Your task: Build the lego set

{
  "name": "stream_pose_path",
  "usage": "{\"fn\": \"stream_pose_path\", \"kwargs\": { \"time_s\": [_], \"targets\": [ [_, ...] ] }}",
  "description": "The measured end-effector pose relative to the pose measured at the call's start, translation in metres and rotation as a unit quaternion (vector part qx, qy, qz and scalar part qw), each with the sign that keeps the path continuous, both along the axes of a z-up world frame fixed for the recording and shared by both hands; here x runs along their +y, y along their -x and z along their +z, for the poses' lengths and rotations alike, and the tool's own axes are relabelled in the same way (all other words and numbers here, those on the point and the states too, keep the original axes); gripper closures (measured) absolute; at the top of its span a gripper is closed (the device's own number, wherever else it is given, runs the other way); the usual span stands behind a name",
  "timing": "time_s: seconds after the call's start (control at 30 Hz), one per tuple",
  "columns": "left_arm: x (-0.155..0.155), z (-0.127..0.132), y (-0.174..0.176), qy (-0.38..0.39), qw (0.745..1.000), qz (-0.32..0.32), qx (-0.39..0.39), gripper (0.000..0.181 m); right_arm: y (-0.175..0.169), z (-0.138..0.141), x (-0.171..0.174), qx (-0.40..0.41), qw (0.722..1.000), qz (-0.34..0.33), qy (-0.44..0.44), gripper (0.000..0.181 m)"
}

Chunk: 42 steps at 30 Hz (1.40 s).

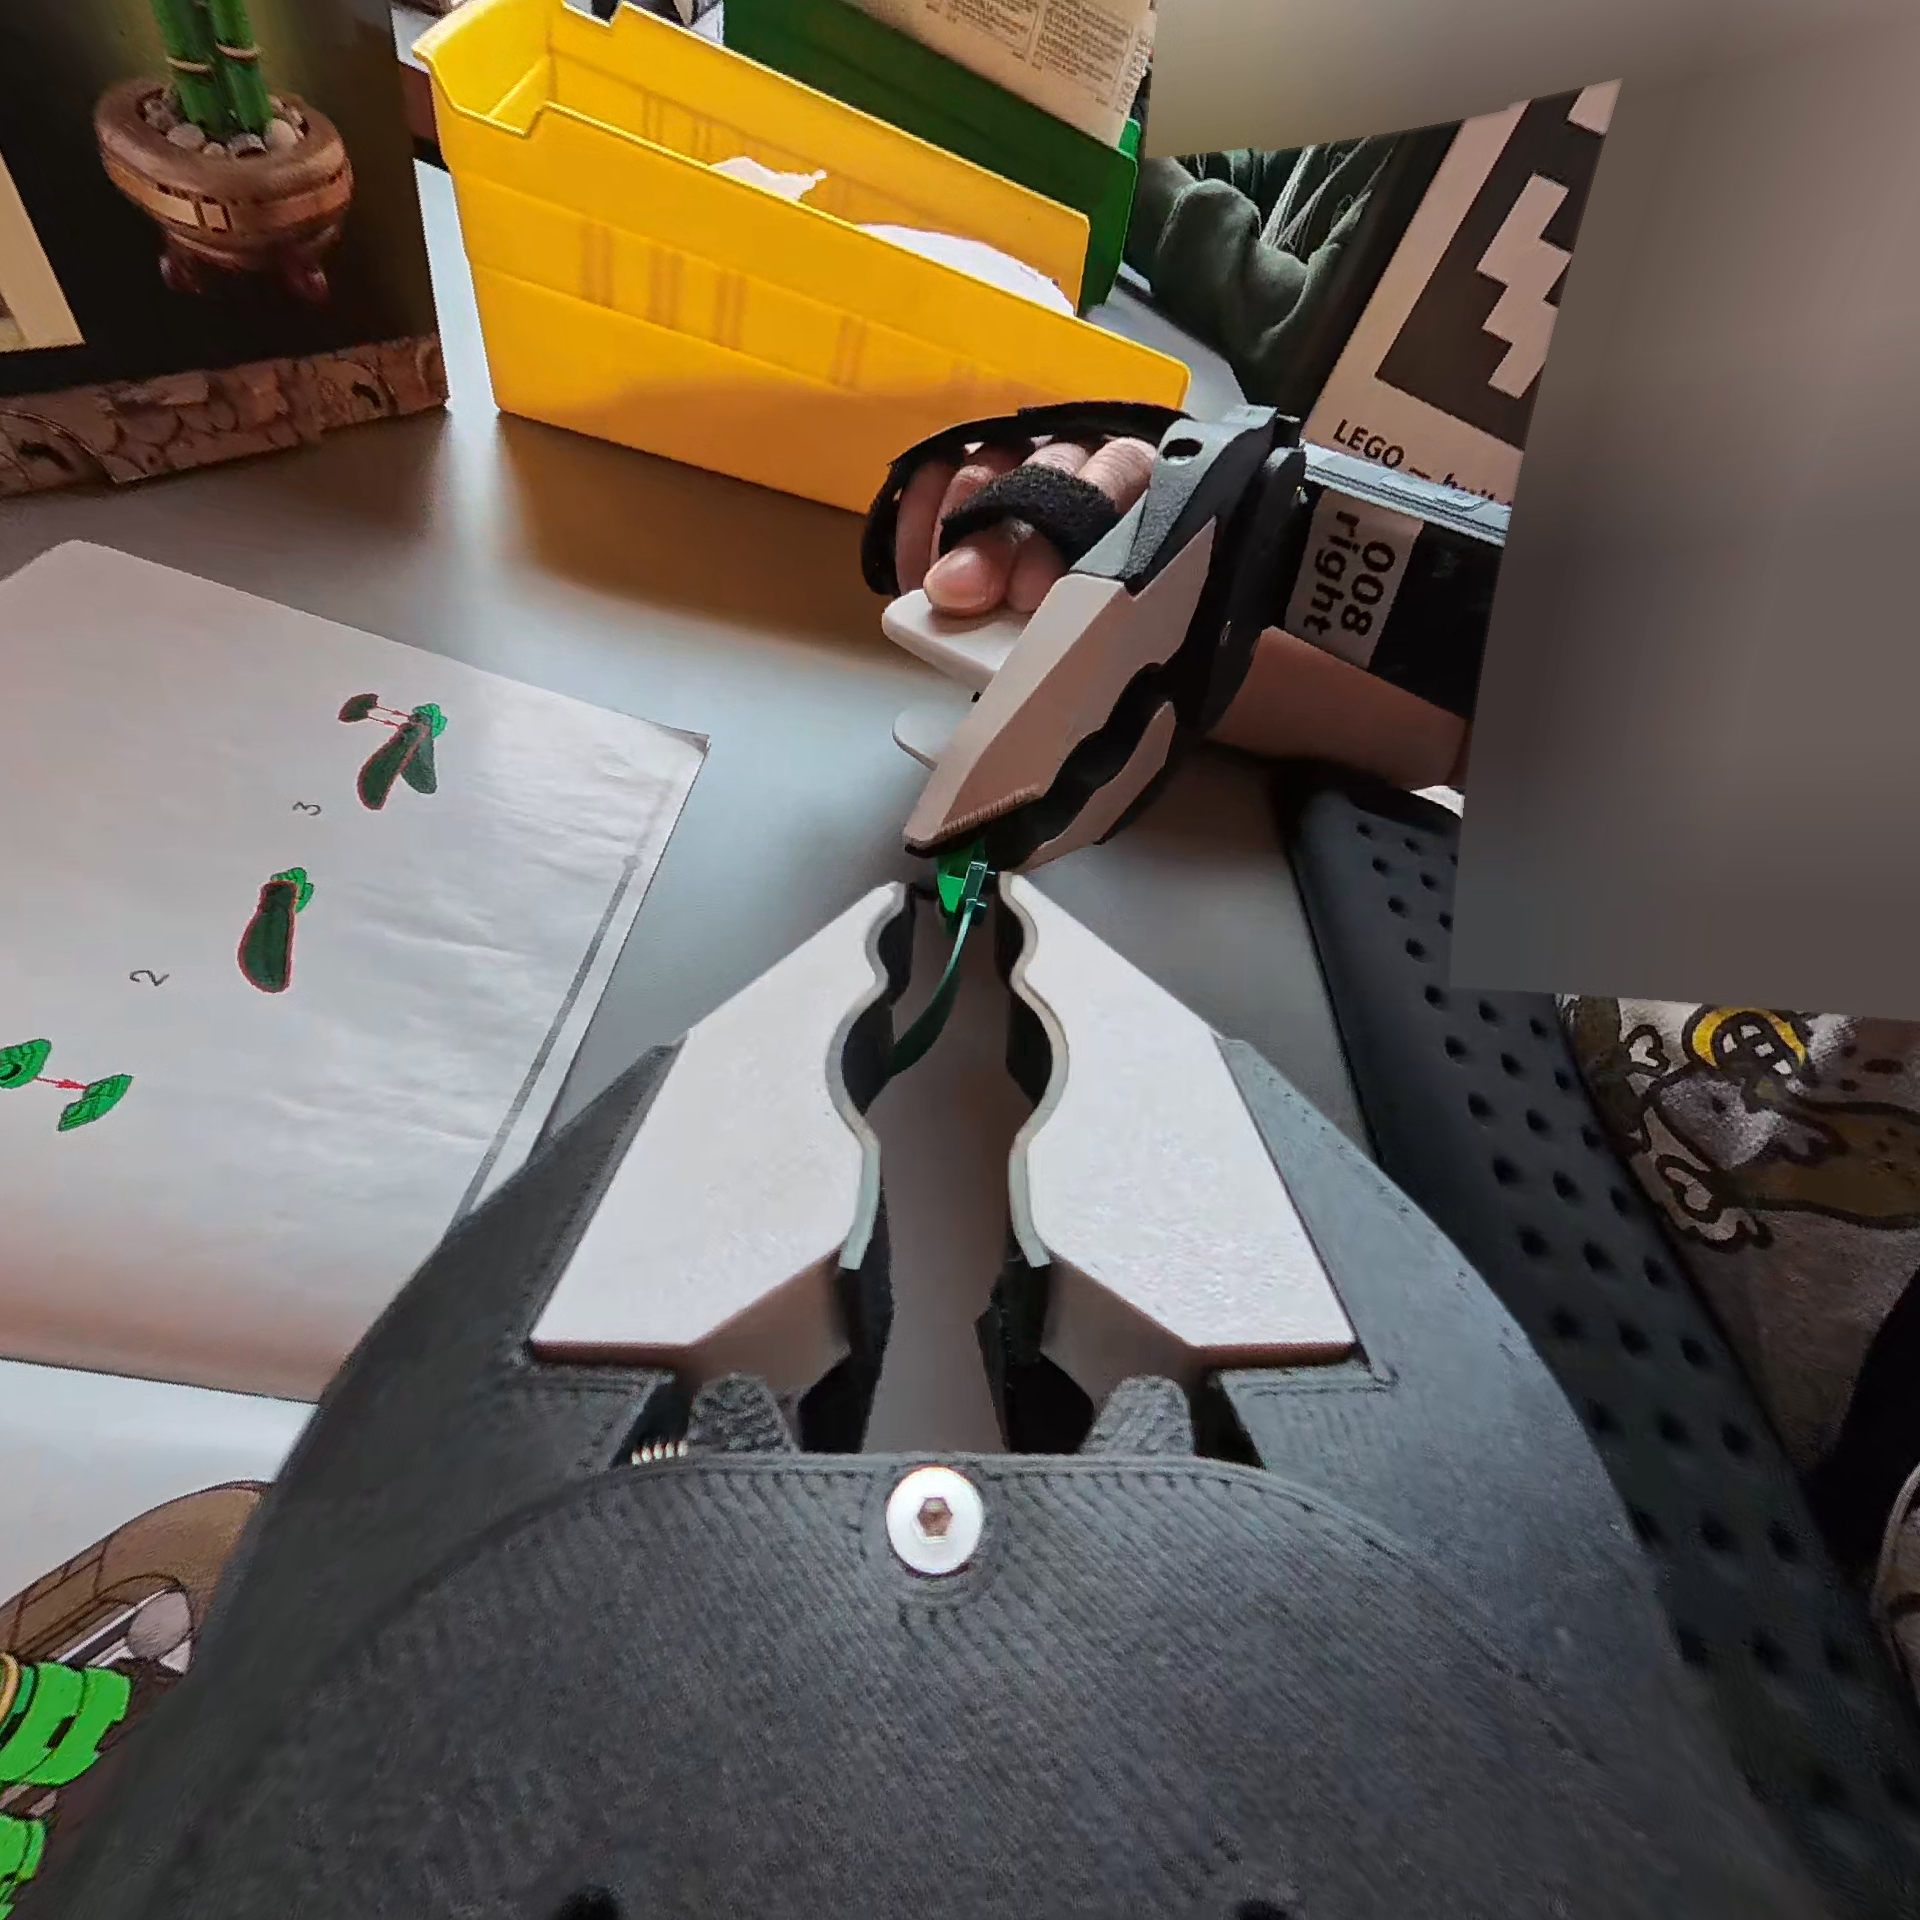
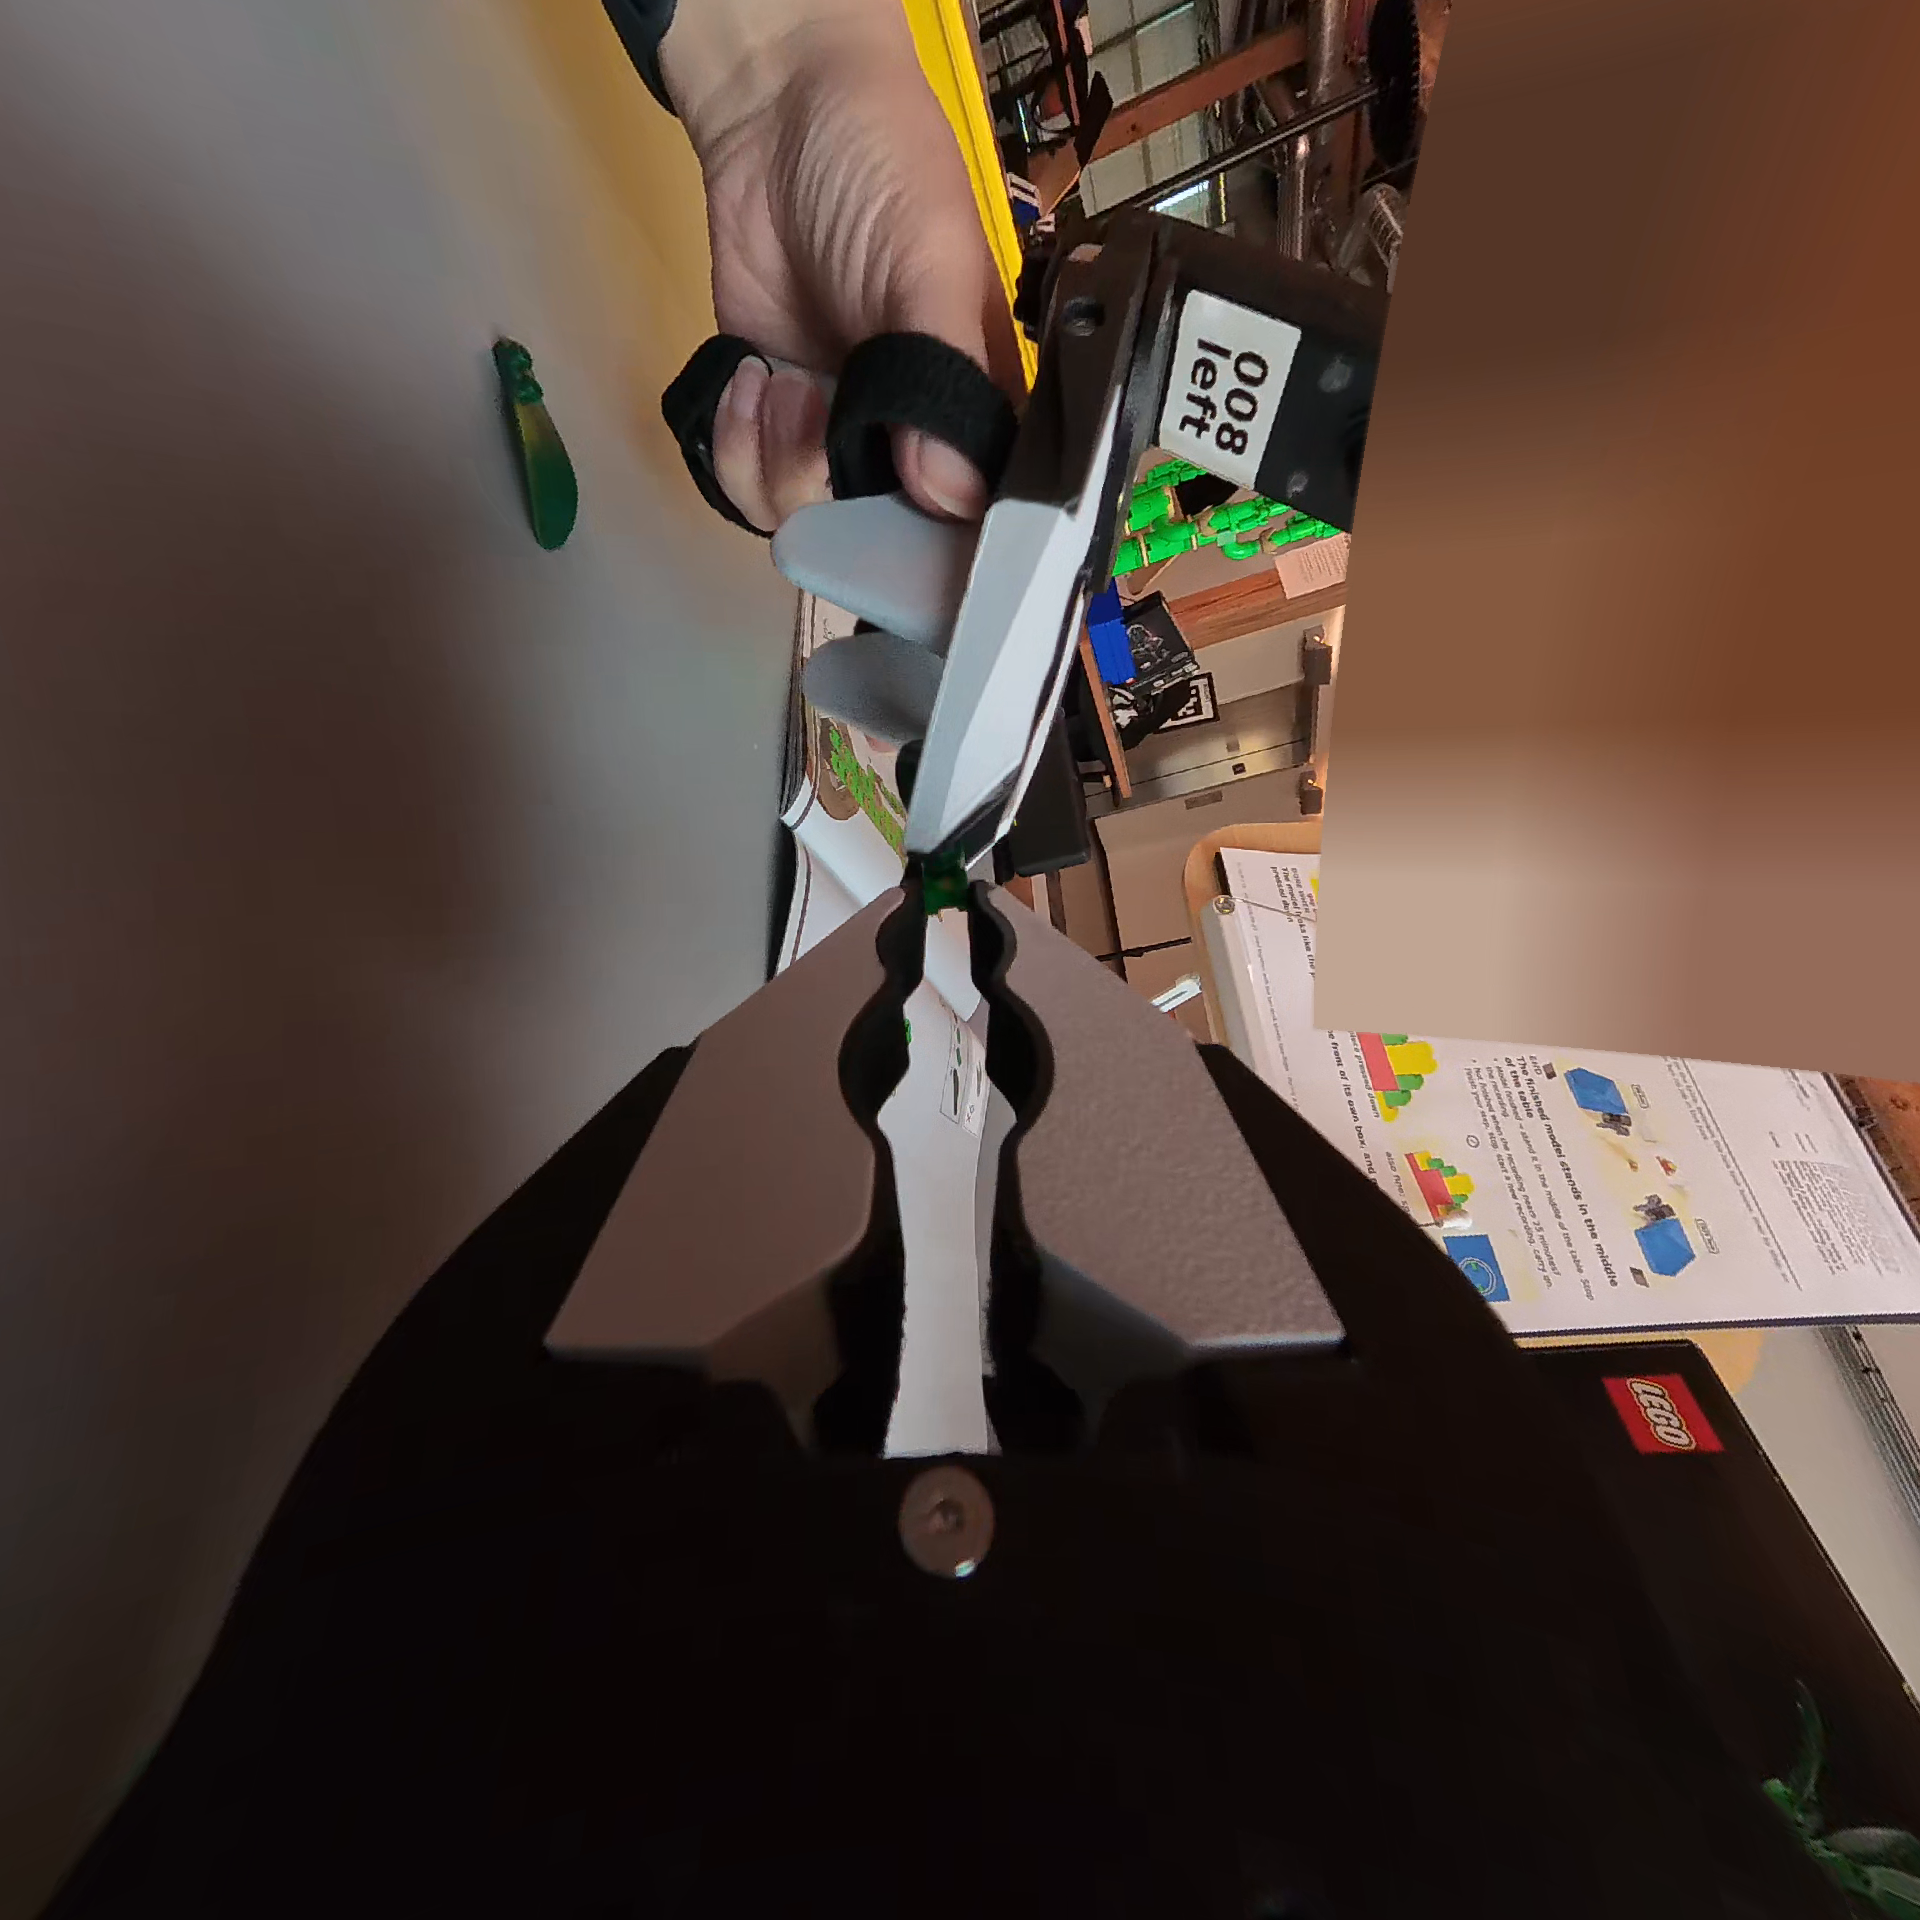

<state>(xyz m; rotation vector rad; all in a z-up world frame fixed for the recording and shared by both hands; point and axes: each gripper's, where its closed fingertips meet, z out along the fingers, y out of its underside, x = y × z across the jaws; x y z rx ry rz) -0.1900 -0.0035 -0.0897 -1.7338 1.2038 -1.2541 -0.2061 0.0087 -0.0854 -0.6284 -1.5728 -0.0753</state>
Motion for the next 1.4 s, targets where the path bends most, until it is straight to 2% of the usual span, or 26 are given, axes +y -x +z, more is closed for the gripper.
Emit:
{"fn": "stream_pose_path", "kwargs": {
  "time_s": [0.13, 0.3, 0.5, 0.6, 0.83, 0.93, 0.97, 1.07, 1.2, 1.3, 1.4],
  "targets": [
    [0.000, -0.001, 0.001, 0.027, 1.000, -0.002, -0.004, 0.170, 0.000, -0.001, 0.000, -0.002, 1.000, -0.001, 0.001, 0.175],
    [0.002, 0.000, 0.001, -0.003, 1.000, 0.007, 0.009, 0.172, 0.001, 0.001, 0.002, 0.001, 1.000, -0.010, -0.017, 0.175],
    [0.001, 0.000, 0.000, 0.003, 1.000, 0.004, 0.006, 0.165, 0.000, 0.003, 0.003, 0.002, 0.999, -0.019, -0.041, 0.174],
    [0.002, 0.003, 0.000, -0.020, 1.000, 0.011, 0.001, 0.172, 0.000, 0.007, 0.002, 0.008, 0.999, -0.020, -0.050, 0.174],
    [0.006, 0.007, -0.003, -0.093, 0.995, 0.030, 0.006, 0.170, -0.001, 0.012, 0.002, 0.012, 0.997, -0.029, -0.073, 0.175],
    [0.009, 0.006, -0.002, -0.140, 0.989, 0.044, 0.019, 0.162, -0.001, 0.011, 0.002, 0.012, 0.997, -0.028, -0.070, 0.175],
    [0.007, 0.006, -0.003, -0.148, 0.988, 0.038, 0.021, 0.168, 0.000, 0.010, 0.001, 0.012, 0.997, -0.024, -0.065, 0.175],
    [0.007, 0.006, -0.003, -0.161, 0.986, 0.043, 0.029, 0.170, -0.001, 0.011, 0.003, 0.020, 0.998, -0.026, -0.058, 0.175],
    [0.011, 0.003, -0.001, -0.159, 0.985, 0.051, 0.040, 0.172, -0.003, 0.017, 0.011, 0.045, 0.997, -0.047, -0.044, 0.162],
    [0.010, 0.001, -0.001, -0.151, 0.986, 0.047, 0.044, 0.172, -0.003, 0.011, 0.009, 0.033, 0.998, -0.035, -0.031, 0.170],
    [0.009, -0.002, -0.002, -0.135, 0.988, 0.042, 0.055, 0.172, -0.002, 0.005, 0.007, 0.017, 0.999, -0.027, -0.026, 0.171]
  ]
}}
